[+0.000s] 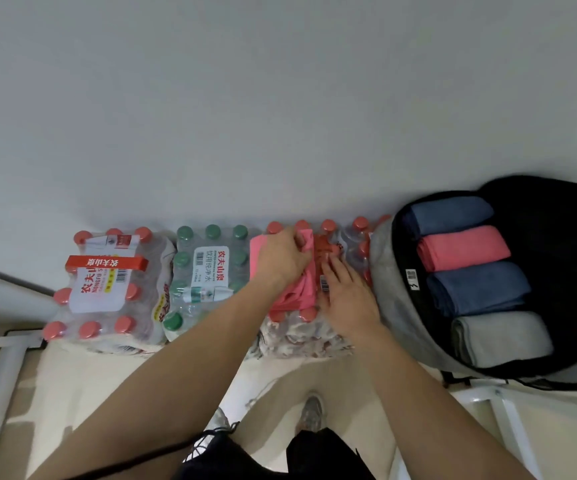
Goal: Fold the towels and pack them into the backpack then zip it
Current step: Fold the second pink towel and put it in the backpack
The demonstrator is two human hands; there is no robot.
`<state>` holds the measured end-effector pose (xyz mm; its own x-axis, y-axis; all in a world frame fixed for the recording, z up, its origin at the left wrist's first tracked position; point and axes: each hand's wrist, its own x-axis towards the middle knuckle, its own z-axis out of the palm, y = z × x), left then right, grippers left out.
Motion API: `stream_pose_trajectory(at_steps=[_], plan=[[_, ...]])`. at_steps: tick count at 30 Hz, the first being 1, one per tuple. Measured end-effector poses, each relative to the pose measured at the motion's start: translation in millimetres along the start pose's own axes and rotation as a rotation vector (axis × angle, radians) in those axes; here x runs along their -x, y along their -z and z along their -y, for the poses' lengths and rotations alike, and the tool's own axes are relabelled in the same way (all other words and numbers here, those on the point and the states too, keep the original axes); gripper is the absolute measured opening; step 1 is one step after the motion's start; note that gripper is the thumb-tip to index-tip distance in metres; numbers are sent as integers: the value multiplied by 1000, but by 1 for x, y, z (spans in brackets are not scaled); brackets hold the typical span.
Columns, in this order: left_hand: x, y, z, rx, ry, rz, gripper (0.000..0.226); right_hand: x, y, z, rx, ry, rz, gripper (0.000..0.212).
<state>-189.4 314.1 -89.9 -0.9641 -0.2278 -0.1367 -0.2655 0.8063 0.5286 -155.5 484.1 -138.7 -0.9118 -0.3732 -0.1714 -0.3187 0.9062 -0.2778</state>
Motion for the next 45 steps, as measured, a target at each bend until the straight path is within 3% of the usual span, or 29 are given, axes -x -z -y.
stream_pose_trajectory(at_steps=[3, 7, 10, 13, 17, 25, 29, 32, 34, 36, 39, 45], plan=[[5, -6, -7, -203, -104, 4, 24, -1, 6, -2, -63, -1, 19, 70], [6, 5, -2, 94, -84, 118, 20, -4, 25, 11, -257, -41, -202, 49], [12, 14, 21, -13, -165, -50, 26, -20, 29, 35, -209, 82, -296, 48], [19, -1, 48, -257, -267, -45, 45, -36, 20, 50, -73, 176, -113, 65], [25, -19, 68, -388, -259, 132, 60, -43, -1, 33, 144, 160, 100, 61], [21, -24, 75, -324, -273, 172, 61, -44, -4, 30, 168, 163, 170, 66], [2, -3, 76, -196, -209, 51, 53, -56, 21, 36, 92, 199, 106, 62], [-15, 11, 75, -283, -72, 102, 54, -74, 39, 38, 79, 228, 38, 44], [-21, 17, 73, -339, -93, 114, 54, -86, 47, 41, 62, 216, 136, 54], [-22, 23, 71, -277, -112, 129, 52, -95, 52, 43, 44, 216, 231, 73], [-16, 31, 68, -11, -78, 190, 47, -104, 59, 49, 32, 238, 297, 86], [-9, 47, 61, 134, 20, 238, 54, -106, 63, 54, 80, 182, 392, 75]])
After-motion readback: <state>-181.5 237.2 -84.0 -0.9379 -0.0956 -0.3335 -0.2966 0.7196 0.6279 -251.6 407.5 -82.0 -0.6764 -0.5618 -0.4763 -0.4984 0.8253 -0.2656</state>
